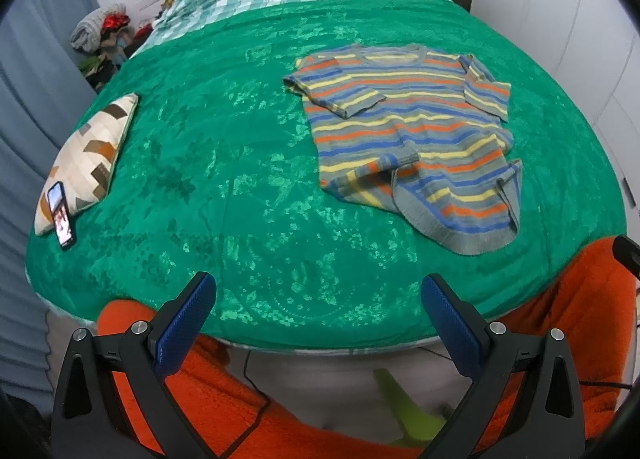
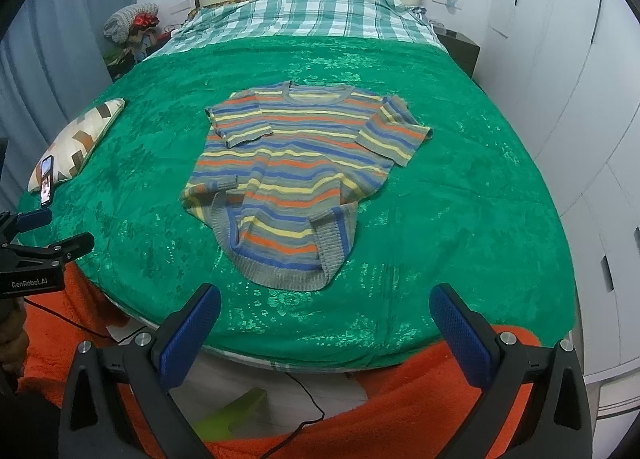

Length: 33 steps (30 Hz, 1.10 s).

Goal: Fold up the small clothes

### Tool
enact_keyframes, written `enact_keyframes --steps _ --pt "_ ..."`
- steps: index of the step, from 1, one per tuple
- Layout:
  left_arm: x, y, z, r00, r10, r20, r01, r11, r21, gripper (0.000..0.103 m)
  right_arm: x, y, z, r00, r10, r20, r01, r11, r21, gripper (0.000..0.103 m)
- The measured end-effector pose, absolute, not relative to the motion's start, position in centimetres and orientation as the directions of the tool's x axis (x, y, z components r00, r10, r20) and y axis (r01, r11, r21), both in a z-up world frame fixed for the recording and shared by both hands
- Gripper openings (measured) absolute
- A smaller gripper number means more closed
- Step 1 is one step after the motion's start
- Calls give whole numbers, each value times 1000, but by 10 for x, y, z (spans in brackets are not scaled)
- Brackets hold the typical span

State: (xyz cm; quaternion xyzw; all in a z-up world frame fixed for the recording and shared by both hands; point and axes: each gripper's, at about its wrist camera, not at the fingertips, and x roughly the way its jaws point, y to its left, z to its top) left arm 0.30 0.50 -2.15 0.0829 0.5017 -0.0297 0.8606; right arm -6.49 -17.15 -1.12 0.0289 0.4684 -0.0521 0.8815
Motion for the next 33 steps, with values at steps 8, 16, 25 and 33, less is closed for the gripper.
enact_keyframes --steps 8,16,25,33 --pt "7 4 -28 460 -18 -888 171 983 69 102 -64 -179 -16 542 -63 -838 140 990 16 103" --pt "10 11 -32 429 -103 -898 190 982 -22 102 -63 -186 -19 540 -81 -838 162 987 9 103" --pt "10 14 -25 473 -79 -878 165 986 1 102 -63 -184 -21 529 -122 -840 183 983 -27 103" --pt "11 12 -26 478 -60 -876 164 986 22 102 -61 -182 -23 489 -219 -844 218 968 -125 103"
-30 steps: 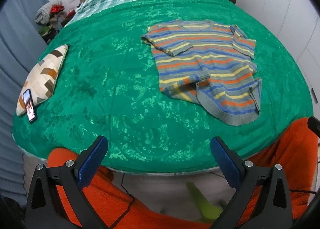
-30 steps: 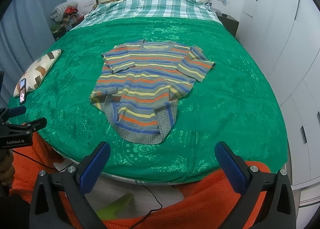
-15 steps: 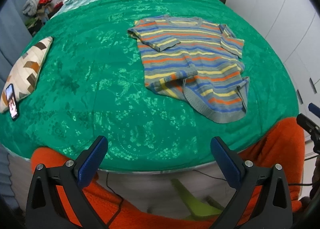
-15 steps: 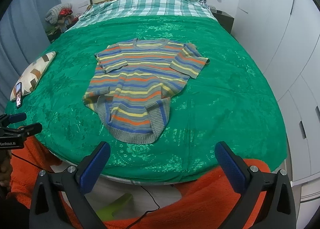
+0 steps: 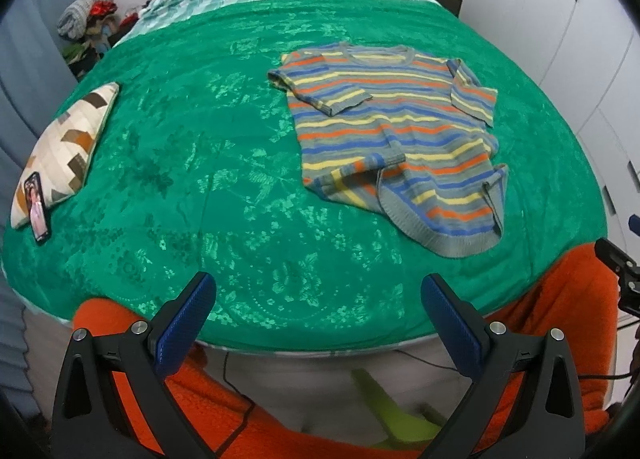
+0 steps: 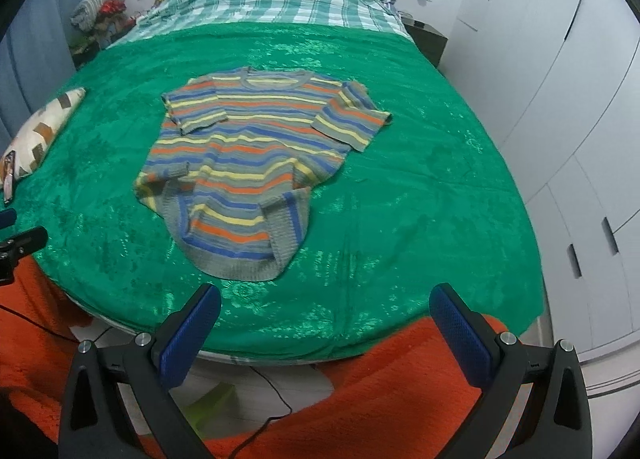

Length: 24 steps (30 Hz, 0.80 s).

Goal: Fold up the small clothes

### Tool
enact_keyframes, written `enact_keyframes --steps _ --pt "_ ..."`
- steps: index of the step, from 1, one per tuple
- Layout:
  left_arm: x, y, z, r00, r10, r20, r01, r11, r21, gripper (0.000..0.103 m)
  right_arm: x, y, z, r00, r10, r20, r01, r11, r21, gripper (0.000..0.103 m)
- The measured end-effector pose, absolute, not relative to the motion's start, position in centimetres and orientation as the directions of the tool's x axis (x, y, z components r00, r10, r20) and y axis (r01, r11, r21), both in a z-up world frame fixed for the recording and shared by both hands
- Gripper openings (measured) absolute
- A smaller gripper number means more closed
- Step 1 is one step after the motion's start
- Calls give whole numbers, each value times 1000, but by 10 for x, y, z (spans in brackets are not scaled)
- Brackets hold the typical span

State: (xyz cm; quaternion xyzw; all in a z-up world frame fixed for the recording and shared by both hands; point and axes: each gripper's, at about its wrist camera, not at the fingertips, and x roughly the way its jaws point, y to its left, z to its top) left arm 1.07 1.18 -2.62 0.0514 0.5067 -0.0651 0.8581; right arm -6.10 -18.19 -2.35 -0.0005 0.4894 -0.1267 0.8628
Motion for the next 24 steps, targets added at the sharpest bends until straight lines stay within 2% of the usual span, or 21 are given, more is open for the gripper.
enact_keyframes --steps 11,24 --pt "8 5 -30 478 -36 -877 178 983 56 102 -59 -187 -33 431 -274 -860 255 951 -175 103" --pt "8 5 -34 465 -26 -885 175 983 63 102 -58 -186 -38 412 -275 -869 258 950 -178 103"
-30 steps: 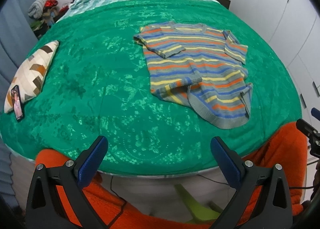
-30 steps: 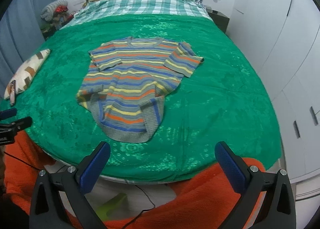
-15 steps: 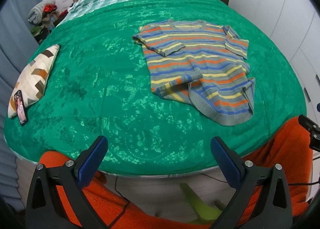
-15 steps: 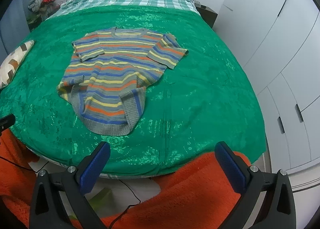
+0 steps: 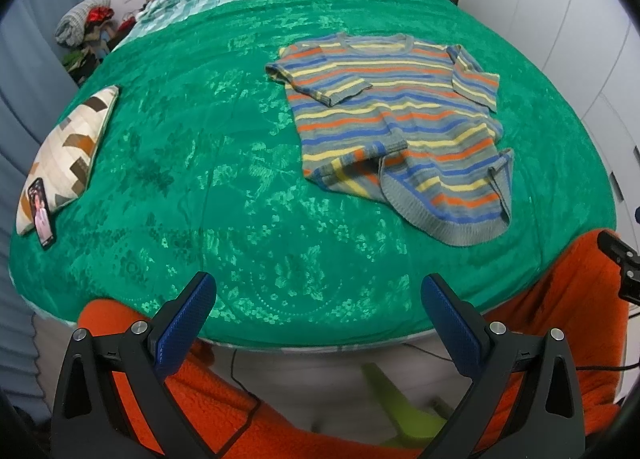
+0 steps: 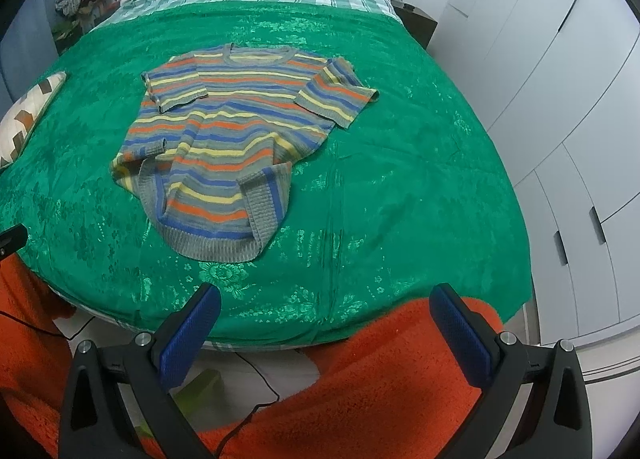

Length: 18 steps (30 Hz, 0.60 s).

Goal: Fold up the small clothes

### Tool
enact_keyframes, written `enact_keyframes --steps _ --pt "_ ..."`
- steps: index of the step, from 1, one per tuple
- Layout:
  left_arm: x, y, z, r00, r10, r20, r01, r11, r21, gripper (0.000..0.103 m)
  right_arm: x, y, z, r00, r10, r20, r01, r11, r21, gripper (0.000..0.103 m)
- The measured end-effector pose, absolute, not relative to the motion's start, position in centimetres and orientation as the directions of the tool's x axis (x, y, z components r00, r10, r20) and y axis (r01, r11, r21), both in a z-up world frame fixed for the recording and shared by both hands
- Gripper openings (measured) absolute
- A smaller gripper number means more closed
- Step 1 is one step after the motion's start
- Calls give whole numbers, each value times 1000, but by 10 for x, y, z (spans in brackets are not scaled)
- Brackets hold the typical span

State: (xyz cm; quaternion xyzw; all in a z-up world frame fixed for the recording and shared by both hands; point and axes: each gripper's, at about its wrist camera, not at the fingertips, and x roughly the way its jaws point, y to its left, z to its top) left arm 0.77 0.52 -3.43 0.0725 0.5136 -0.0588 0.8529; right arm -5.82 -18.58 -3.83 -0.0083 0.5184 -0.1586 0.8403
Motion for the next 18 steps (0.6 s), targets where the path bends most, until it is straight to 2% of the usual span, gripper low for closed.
enact_keyframes --steps 8,14,16,18 --pt "9 6 -37 462 -17 -887 170 983 70 102 -57 -187 -45 400 -270 -876 256 951 -176 103" --pt "12 15 -37 471 -8 -882 135 989 63 102 -29 -219 -78 396 -85 -914 238 971 13 102" --pt "13 20 -39 467 -4 -884 120 991 59 102 -12 -219 -92 379 -2 -925 233 968 94 95" --pt "12 21 -40 462 -1 -887 115 992 58 102 11 -208 -109 381 103 -919 188 965 186 81"
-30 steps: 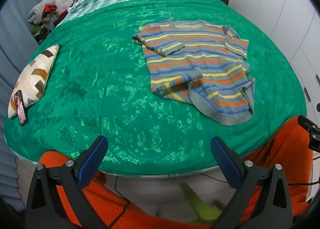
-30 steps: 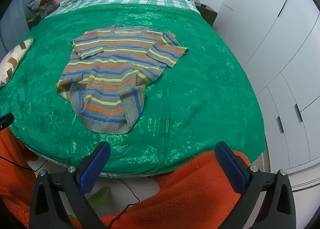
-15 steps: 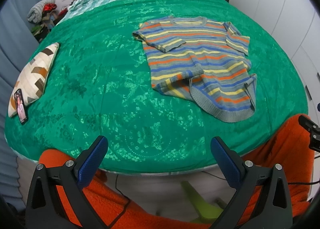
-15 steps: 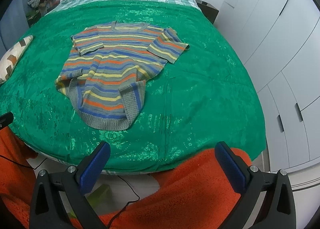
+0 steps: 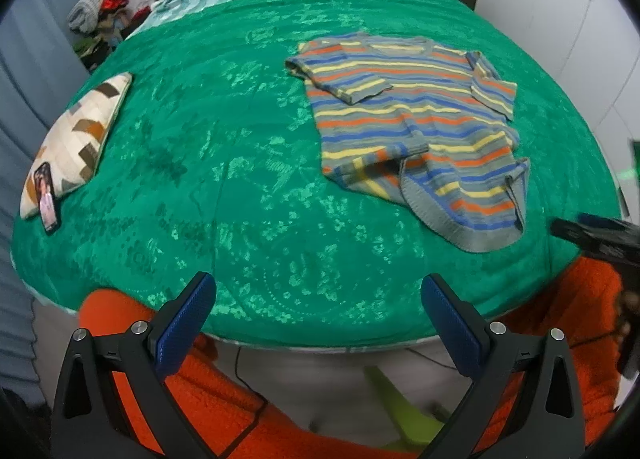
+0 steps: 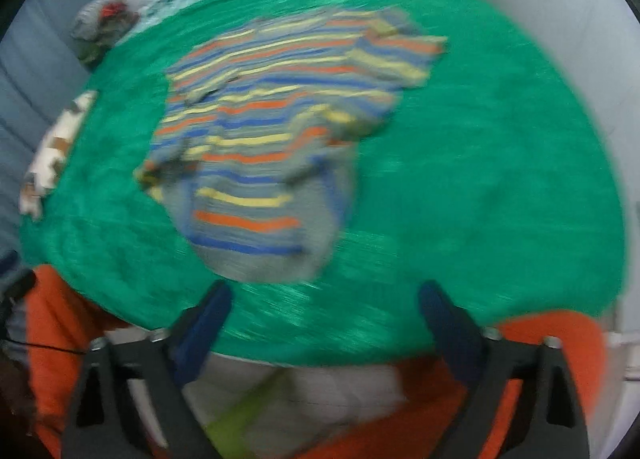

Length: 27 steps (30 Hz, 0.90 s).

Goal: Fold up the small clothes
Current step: 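Grasp the sweater hem with the right gripper while the left gripper grasps the hem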

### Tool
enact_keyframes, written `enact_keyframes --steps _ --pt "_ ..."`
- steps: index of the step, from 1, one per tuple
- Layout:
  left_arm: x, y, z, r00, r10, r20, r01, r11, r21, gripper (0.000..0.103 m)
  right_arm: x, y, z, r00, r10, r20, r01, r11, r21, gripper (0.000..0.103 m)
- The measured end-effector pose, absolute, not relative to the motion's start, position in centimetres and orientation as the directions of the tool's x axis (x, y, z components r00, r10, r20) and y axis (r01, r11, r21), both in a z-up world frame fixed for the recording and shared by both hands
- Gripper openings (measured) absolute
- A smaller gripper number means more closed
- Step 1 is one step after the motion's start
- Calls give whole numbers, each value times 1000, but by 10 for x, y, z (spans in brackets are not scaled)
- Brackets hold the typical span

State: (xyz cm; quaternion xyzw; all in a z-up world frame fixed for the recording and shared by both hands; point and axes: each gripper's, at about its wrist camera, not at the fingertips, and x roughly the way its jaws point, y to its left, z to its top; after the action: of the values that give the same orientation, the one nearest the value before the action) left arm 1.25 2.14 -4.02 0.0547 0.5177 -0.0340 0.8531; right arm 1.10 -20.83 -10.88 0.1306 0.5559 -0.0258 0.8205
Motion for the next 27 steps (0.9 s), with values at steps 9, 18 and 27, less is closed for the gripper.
enact_keyframes --steps 9,18,27 --pt "4 35 -46 463 67 -884 84 989 119 102 71 -235 -163 449 77 -890 339 907 249 11" --pt "49 26 -90 377 -146 -915 219 974 -65 102 -19 -262 -117 557 176 -812 376 818 436 6" --pt "145 -30 -127 264 -398 -878 223 911 -346 101 -18 -254 -140 543 205 -815 375 809 453 6"
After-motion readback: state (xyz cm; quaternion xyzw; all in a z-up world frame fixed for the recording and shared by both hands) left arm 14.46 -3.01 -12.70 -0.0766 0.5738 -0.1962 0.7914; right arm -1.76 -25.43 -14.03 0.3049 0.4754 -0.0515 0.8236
